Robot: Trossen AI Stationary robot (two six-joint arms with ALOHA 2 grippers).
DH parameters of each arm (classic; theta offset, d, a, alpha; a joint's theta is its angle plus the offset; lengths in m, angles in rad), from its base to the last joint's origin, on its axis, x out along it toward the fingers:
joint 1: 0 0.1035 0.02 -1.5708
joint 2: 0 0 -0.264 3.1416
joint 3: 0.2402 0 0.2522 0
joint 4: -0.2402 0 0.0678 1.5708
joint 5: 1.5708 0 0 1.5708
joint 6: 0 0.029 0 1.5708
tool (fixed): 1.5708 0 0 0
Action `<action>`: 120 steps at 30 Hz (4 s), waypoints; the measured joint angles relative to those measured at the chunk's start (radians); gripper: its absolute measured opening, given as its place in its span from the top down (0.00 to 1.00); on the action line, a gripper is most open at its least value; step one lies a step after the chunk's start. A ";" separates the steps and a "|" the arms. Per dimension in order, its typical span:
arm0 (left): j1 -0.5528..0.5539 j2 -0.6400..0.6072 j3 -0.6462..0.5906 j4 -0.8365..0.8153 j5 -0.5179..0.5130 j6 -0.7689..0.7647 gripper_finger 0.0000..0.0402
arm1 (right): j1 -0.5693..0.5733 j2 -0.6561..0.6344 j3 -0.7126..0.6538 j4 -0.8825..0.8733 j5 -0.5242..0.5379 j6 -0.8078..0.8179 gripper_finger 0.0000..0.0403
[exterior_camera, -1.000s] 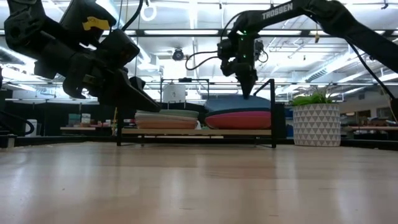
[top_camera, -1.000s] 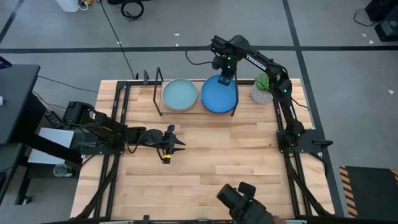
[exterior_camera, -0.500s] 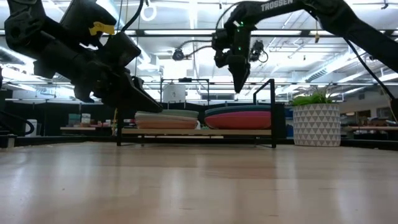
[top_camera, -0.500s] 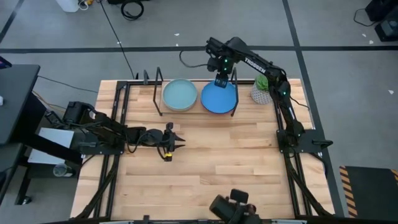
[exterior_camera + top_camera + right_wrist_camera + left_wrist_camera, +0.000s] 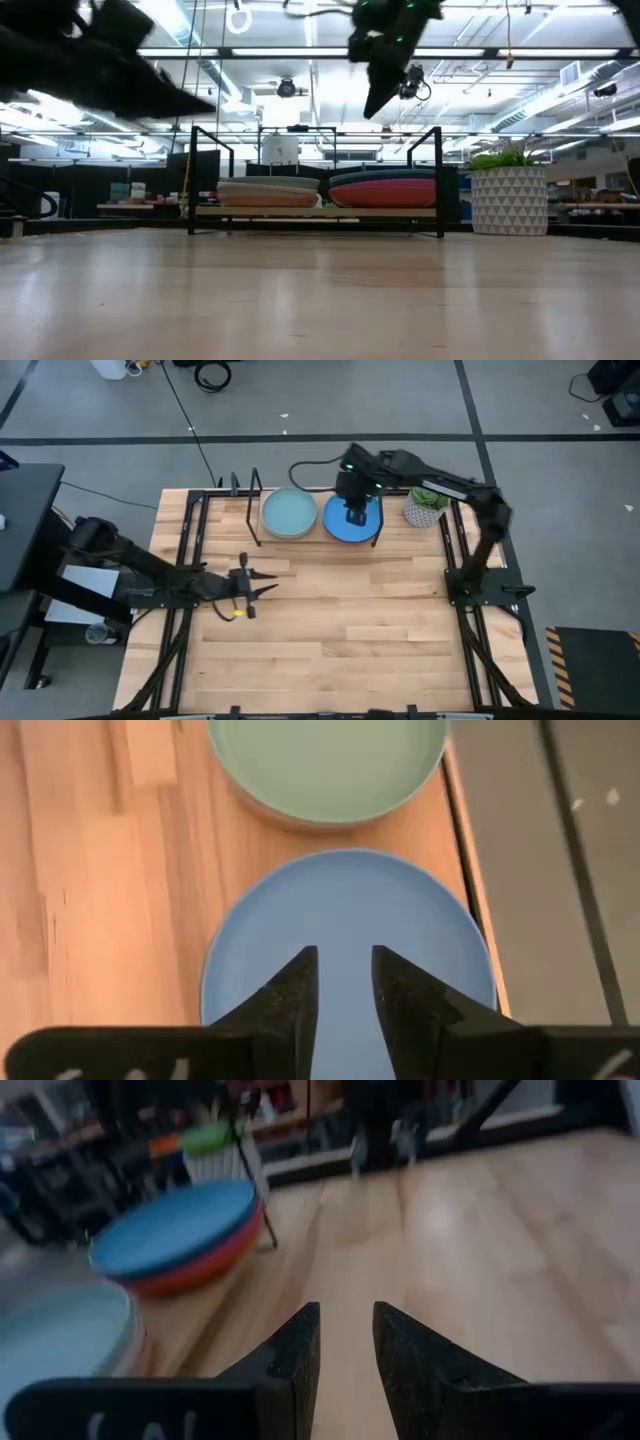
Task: Place and stack plates onto a shelf
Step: Return to Home Position
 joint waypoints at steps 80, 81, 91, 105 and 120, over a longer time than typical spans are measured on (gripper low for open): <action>0.065 -1.123 -0.163 -0.554 0.137 0.041 0.98 | 0.235 -1.662 -1.840 1.316 0.152 0.320 0.76; 0.065 -1.123 -0.163 -0.554 0.137 0.022 0.98 | 0.235 -1.662 -1.840 1.316 0.152 0.314 0.76; 0.065 -1.123 -0.164 -0.560 0.137 0.014 0.98 | 0.235 -1.662 -1.840 1.318 0.152 0.315 0.76; 0.065 -1.123 -0.164 -0.560 0.137 0.023 0.98 | 0.235 -1.662 -1.840 1.318 0.152 0.315 0.76; 0.065 -1.123 -0.165 -0.560 0.137 0.023 0.98 | 0.235 -1.662 -1.840 1.317 0.152 0.315 0.76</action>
